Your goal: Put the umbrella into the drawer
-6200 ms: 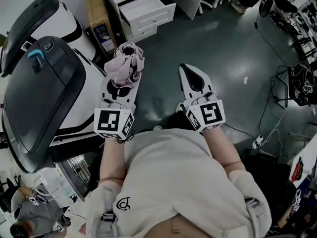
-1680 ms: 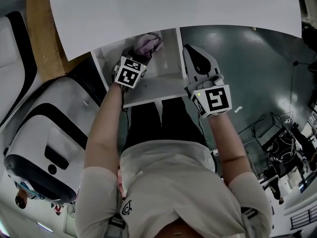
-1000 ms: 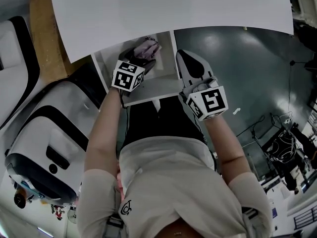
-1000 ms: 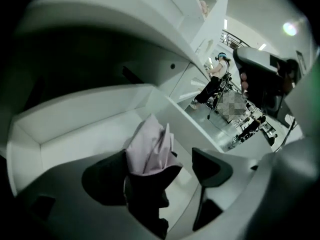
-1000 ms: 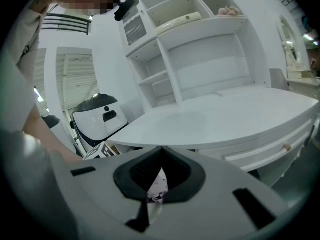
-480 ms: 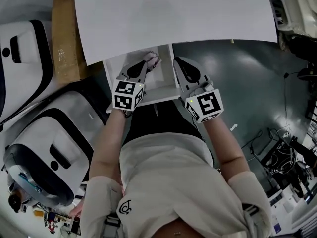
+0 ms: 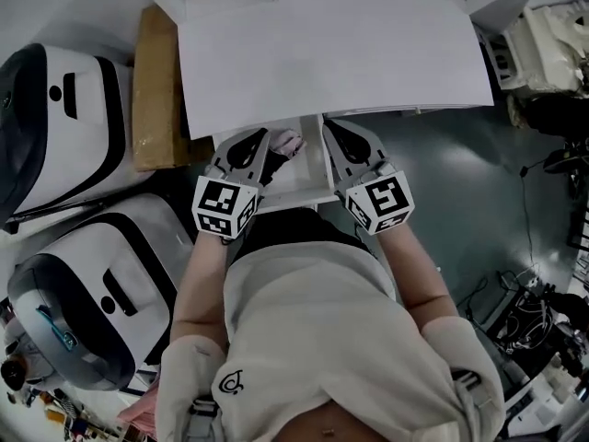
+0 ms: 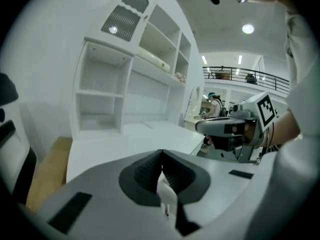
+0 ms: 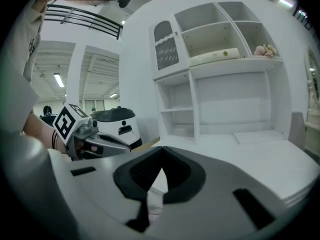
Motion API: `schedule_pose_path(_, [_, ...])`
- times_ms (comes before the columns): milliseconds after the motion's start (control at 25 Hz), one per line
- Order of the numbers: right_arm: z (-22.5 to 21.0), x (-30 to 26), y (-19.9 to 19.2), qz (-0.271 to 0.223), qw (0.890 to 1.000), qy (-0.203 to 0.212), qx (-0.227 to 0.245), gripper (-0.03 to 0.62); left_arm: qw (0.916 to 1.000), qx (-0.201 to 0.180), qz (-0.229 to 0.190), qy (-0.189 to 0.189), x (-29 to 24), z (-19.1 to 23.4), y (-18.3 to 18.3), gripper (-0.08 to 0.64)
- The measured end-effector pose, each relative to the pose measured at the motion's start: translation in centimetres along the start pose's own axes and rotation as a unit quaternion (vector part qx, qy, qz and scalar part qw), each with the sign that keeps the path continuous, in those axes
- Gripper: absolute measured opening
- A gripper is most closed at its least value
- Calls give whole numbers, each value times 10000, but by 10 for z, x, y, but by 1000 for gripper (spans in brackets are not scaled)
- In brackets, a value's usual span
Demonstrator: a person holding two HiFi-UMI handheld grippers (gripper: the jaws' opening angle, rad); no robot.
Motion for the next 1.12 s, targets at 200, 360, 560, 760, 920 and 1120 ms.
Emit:
schedule_pose_path(200, [10,3,37,-330,9994,80,34,6,9962,-535,-665,180,33,-6,62,14])
schedule_pose_path(360, [17,6,64,-649,9978,126,75,6,9894,-888,-1111,300,59,-13,98,14])
schedule_pose_path(560, [26,14,96,-1095,9937,164,198,6,9780,-1250,-1613,425,92,-23,133,14])
schedule_pose_path(760, [30,27,128,-1653,9858,41,302,6,9682,-1398,-1973,646,119,-23,157,14])
schedule_pose_path(920, [31,31,139,-1738,9840,-6,396,5,9653,-1417,-2052,779,129,-19,162,14])
schedule_pose_path(1120, [33,37,141,-1760,9836,-42,396,5,9674,-1298,-2069,675,129,-20,156,14])
Point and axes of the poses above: the fingertips, and each gripper's own axes: x backward along the fingers, z to its left, y out of its top, the point moved 2 cm from there along x, backward along the fingers, and after that the axes turned 14 degrees about -y, right-handed, at the moved point
